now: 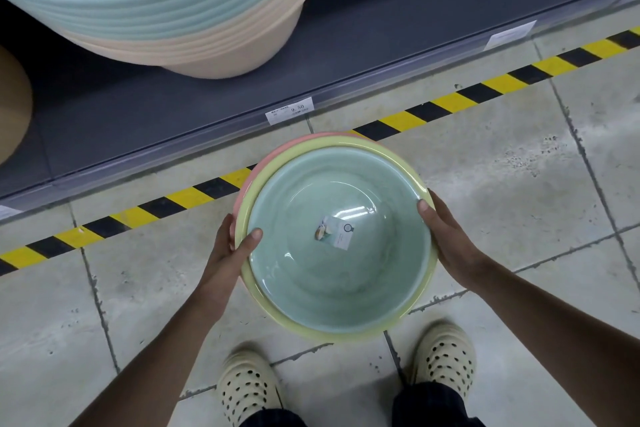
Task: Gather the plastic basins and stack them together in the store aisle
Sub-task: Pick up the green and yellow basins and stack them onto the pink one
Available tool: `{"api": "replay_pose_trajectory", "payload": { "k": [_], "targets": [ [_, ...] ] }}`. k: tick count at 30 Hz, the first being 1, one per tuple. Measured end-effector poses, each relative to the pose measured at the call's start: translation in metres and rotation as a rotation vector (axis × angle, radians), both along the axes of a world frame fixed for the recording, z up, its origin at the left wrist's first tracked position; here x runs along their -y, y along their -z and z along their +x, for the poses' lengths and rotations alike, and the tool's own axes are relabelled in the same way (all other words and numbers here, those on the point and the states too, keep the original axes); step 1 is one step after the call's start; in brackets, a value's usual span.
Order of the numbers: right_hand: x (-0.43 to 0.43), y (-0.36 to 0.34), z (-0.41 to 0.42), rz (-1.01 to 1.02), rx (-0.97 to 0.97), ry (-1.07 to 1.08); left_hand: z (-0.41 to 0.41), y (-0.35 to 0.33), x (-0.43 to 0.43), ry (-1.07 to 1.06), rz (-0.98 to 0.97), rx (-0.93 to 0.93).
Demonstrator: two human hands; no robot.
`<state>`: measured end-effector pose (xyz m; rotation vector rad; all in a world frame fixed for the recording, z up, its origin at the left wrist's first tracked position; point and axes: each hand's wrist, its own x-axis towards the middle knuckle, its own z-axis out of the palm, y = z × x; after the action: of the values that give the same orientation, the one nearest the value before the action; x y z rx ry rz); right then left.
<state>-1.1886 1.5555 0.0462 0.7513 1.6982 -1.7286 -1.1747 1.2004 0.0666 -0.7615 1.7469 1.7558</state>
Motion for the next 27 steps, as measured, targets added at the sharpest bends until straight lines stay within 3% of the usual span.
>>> {"api": "replay_pose_trajectory", "payload": {
  "k": [8, 13, 22, 27],
  "targets": [
    [0.0, -0.005, -0.002, -0.049, -0.058, -0.122, -0.002, 0.006, 0.003, -0.025, 0.005, 0.034],
    [0.009, -0.002, 0.0, 0.044, -0.116, 0.018, -0.002, 0.005, -0.004, -0.041, -0.002, 0.025],
    [0.011, -0.003, 0.002, 0.01, -0.113, 0.037, 0.005, -0.001, -0.004, 0.09, -0.023, -0.04],
    [0.01, -0.019, 0.003, 0.014, -0.119, 0.02, 0.015, -0.009, -0.008, 0.029, -0.08, -0.018]
  ]
}}
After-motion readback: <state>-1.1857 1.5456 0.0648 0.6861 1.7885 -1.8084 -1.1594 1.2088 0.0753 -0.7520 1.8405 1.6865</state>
